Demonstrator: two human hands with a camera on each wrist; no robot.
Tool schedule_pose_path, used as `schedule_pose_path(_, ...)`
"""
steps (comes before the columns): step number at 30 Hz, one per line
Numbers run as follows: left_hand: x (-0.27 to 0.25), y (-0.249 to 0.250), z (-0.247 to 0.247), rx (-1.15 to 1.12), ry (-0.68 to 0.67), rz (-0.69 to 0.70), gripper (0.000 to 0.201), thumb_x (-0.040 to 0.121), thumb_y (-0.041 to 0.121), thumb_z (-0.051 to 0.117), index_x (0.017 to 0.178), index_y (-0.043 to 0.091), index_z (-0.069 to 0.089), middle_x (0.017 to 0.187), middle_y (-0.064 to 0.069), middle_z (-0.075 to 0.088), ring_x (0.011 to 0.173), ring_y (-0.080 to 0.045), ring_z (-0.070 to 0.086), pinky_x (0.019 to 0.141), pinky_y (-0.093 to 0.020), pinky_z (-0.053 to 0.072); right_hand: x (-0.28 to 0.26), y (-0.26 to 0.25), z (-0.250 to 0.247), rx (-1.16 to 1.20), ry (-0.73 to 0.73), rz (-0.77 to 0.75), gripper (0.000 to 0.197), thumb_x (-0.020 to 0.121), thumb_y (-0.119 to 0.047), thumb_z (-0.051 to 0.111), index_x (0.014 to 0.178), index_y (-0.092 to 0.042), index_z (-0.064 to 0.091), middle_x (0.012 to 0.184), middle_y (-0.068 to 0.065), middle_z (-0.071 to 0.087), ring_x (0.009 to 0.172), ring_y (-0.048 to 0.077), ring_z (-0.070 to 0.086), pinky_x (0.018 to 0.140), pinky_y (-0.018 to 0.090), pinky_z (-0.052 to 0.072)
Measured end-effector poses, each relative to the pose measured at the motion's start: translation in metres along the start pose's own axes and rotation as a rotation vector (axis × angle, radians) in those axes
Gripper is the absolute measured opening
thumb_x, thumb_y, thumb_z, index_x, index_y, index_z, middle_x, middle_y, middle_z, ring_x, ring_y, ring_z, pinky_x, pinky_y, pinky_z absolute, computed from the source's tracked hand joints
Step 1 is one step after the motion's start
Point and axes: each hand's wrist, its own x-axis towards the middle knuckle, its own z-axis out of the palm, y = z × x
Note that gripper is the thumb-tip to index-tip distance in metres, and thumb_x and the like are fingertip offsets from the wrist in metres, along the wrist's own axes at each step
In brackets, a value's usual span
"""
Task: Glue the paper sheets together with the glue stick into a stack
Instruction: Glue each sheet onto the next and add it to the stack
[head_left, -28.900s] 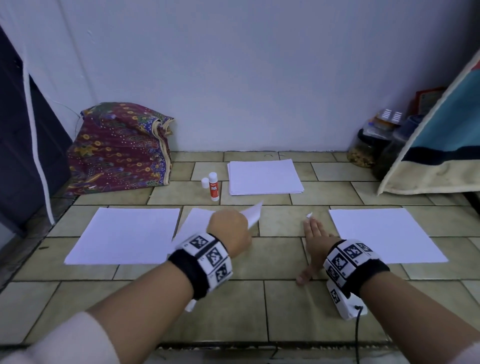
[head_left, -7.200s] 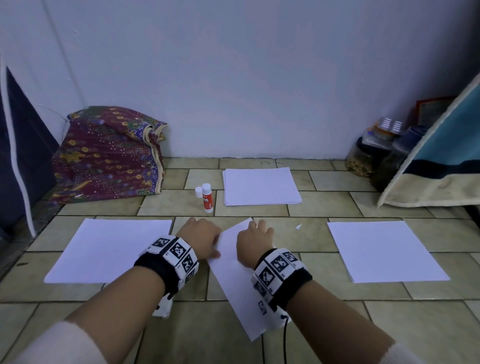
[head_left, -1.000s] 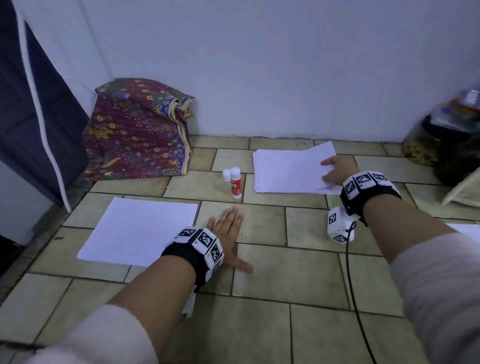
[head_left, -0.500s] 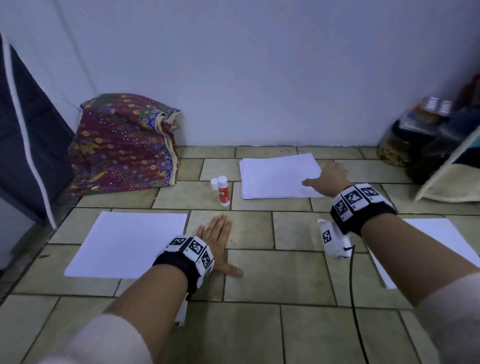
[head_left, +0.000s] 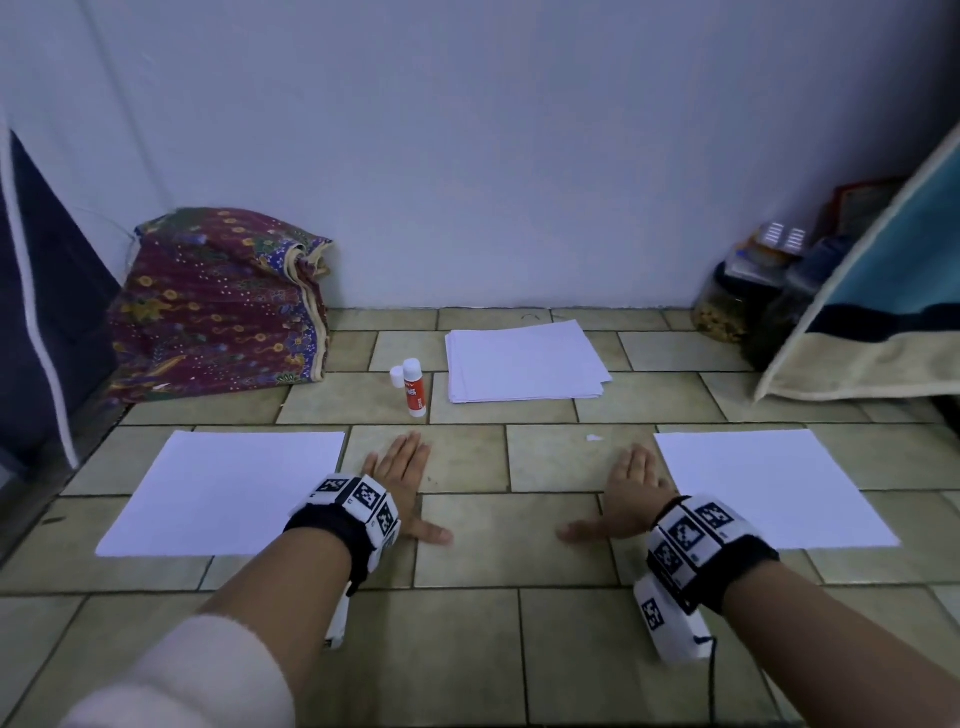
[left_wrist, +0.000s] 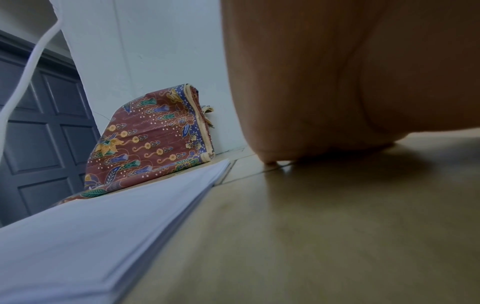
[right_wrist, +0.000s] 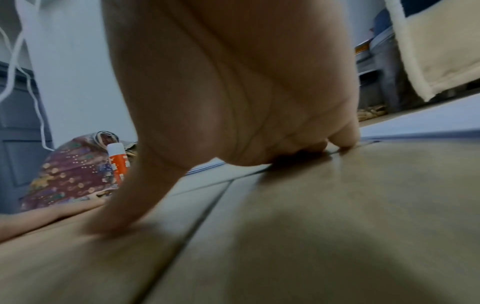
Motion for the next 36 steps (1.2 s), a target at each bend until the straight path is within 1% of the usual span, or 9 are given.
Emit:
schedule_pose_path(4,-0.003,0.002,-0.001,0.006,0.000,-0.018,0.125,0.075,0.074,0.057,0.150,0.011,-0.021,0.157,-0.003,-0.027,0.146,-0.017,-0.021,0.118,-0.042,-0.007,-0.003,0.001,0.001,-0.045,0.000,-0.012,0.155,0.053,-0.080,0.068,0.142,0.003,-0.028,0.152,0.020,-0.031,0.143,0.032,-0.025,0.119,0.047,-0.001)
schedule_pose_path(8,-0.003,0.002,0.000,0.018,-0.009,-0.019,0.141,0.051,0.093,0.038,0.151,0.011,-0.019,0.158,-0.003,-0.024,0.147,-0.017,-0.017,0.118,-0.044,-0.003,-0.005,-0.001,0.003,-0.092,0.017,0.007,0.156,0.052,-0.082,0.067,0.143,0.002,-0.028,0.153,0.020,-0.029,0.144,0.033,-0.023,0.120,0.045,0.000)
schedule_pose_path(11,-0.004,0.000,-0.001,-0.008,-0.020,0.014,0.122,0.077,0.074,0.055,0.151,0.009,-0.017,0.158,-0.005,-0.024,0.147,-0.018,-0.017,0.119,-0.047,0.000,-0.006,-0.002,0.003,-0.096,0.036,0.015,0.155,0.052,-0.082,0.067,0.143,0.002,-0.026,0.154,0.019,-0.028,0.144,0.033,-0.022,0.120,0.045,0.001)
schedule_pose_path(15,-0.014,-0.009,-0.022,-0.162,-0.038,0.093,0.104,0.087,0.055,0.058,0.153,0.004,-0.003,0.161,-0.010,-0.011,0.148,-0.021,-0.010,0.120,-0.040,0.006,-0.007,-0.003,0.003,-0.085,0.039,0.015,0.155,0.052,-0.081,0.067,0.143,0.002,-0.027,0.154,0.019,-0.028,0.144,0.033,-0.023,0.120,0.046,0.001)
schedule_pose_path(17,-0.019,-0.024,-0.030,-0.146,0.083,0.024,0.102,0.084,0.053,0.064,0.152,0.004,0.006,0.161,-0.011,-0.002,0.148,-0.024,-0.007,0.119,-0.041,0.011,-0.008,-0.003,0.003,-0.082,0.039,0.016,0.155,0.052,-0.081,0.067,0.143,0.002,-0.027,0.154,0.019,-0.028,0.144,0.033,-0.023,0.120,0.046,0.001)
schedule_pose_path(21,-0.030,-0.073,-0.027,-0.162,0.129,-0.301,0.127,0.071,0.064,0.071,0.153,0.011,-0.010,0.160,-0.006,-0.019,0.146,-0.029,-0.020,0.117,-0.051,0.003,-0.007,-0.003,0.004,-0.092,0.052,0.018,0.156,0.051,-0.083,0.066,0.143,0.002,-0.027,0.154,0.019,-0.027,0.144,0.033,-0.022,0.120,0.046,0.000)
schedule_pose_path(25,-0.040,-0.100,-0.018,-0.008,0.008,-0.487,0.114,0.074,0.070,0.063,0.150,0.003,0.011,0.157,-0.012,0.016,0.146,-0.030,0.012,0.116,-0.040,0.019,-0.007,-0.002,0.005,-0.090,0.057,0.023,0.155,0.052,-0.083,0.066,0.143,0.001,-0.027,0.154,0.019,-0.027,0.144,0.033,-0.022,0.119,0.046,0.000)
schedule_pose_path(28,-0.041,-0.106,-0.010,-0.042,0.000,-0.488,0.097,0.072,0.064,0.070,0.139,0.005,0.034,0.137,-0.008,0.045,0.127,-0.022,0.046,0.102,-0.029,0.040,-0.008,-0.002,0.005,-0.092,0.058,0.021,0.154,0.052,-0.083,0.066,0.144,0.001,-0.026,0.154,0.019,-0.026,0.144,0.033,-0.022,0.119,0.045,0.000)
schedule_pose_path(36,-0.050,-0.109,-0.016,-0.063,0.042,-0.469,0.079,0.091,0.060,0.050,0.145,0.008,0.028,0.147,-0.006,0.039,0.133,-0.019,0.042,0.104,-0.025,0.034,-0.007,-0.002,0.005,-0.079,0.059,0.017,0.155,0.051,-0.082,0.067,0.144,0.001,-0.026,0.154,0.018,-0.027,0.144,0.033,-0.023,0.120,0.047,0.001)
